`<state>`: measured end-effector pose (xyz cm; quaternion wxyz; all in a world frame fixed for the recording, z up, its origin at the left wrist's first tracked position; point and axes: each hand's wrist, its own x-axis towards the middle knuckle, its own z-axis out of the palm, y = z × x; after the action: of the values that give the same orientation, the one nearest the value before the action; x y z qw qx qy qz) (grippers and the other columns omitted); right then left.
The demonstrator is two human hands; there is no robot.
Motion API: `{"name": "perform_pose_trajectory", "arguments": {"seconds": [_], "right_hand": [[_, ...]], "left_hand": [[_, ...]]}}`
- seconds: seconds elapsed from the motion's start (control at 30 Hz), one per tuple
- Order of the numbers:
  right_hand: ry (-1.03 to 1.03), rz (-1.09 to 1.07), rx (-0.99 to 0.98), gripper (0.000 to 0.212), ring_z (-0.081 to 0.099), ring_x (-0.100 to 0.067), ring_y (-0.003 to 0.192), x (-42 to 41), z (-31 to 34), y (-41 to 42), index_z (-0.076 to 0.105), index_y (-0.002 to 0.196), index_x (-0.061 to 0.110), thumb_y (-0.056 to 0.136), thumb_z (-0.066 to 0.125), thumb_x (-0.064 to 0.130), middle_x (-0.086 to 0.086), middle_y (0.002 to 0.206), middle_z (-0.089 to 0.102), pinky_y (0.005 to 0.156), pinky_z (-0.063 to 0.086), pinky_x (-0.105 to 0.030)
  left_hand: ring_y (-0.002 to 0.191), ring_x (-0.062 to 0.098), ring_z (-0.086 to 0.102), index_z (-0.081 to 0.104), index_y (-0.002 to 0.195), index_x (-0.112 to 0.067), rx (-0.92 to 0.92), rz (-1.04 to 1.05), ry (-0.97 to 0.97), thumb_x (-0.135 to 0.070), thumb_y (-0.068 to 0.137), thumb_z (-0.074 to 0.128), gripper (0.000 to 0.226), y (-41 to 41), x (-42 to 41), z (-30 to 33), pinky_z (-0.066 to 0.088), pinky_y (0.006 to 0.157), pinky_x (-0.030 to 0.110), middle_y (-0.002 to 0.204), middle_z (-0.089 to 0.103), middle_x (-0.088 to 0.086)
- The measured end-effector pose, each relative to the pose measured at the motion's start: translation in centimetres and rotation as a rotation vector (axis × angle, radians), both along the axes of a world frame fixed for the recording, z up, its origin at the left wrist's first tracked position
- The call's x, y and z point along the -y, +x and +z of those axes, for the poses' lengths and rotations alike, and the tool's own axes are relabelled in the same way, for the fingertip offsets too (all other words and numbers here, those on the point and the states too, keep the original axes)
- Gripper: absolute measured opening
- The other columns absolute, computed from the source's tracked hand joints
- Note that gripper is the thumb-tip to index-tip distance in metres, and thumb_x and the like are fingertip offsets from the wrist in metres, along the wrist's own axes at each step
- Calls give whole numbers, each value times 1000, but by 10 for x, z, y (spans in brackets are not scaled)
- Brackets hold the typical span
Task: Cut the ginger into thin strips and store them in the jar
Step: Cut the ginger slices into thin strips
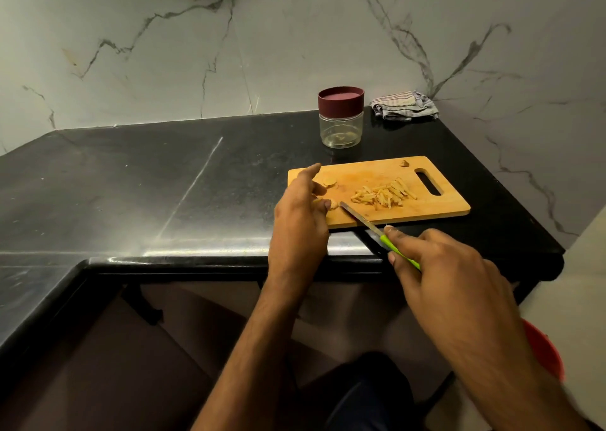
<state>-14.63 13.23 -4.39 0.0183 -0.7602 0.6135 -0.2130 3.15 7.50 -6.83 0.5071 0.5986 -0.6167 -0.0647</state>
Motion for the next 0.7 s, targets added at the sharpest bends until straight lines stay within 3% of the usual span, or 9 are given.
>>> {"name": "perform_pose_trajectory", "arguments": {"seconds": [0.13,0.27,0.43,0.6,0.7], "right_hand": [[3,40,-10,42,47,-5,71,1,2,4,39,139,46,97,38,46,12,86,42,50,28,-15],[-10,65,-18,43,46,-5,75,3,4,12,35,140,46,97,37,46,13,90,42,53,30,-17],[9,76,-20,44,47,-4,79,1,8,9,31,141,48,97,37,46,14,95,42,55,32,-16],[19,77,-22,44,51,-6,83,-5,10,1,29,140,53,97,37,47,13,98,46,63,44,-20],[22,63,-53,44,47,-6,78,2,6,8,29,141,51,98,38,44,13,95,44,57,38,-18]], "left_hand": [[86,4,62,60,126,-15,-147,72,-92,-9,95,66,32,2,-4,-1,48,70,12,95,65,-3],[80,3,66,61,123,-16,-241,80,-54,-11,92,71,32,3,-3,0,50,66,10,89,67,-3],[81,1,64,58,128,-18,-227,100,-45,-13,96,66,33,3,-3,0,52,67,13,89,66,-8],[88,0,64,58,127,-15,-227,111,-104,-10,98,63,30,3,-4,-1,48,69,10,92,67,-8],[92,-3,66,59,127,-17,-193,80,-68,-13,99,61,28,3,-3,-2,50,69,9,96,70,-7]]}}
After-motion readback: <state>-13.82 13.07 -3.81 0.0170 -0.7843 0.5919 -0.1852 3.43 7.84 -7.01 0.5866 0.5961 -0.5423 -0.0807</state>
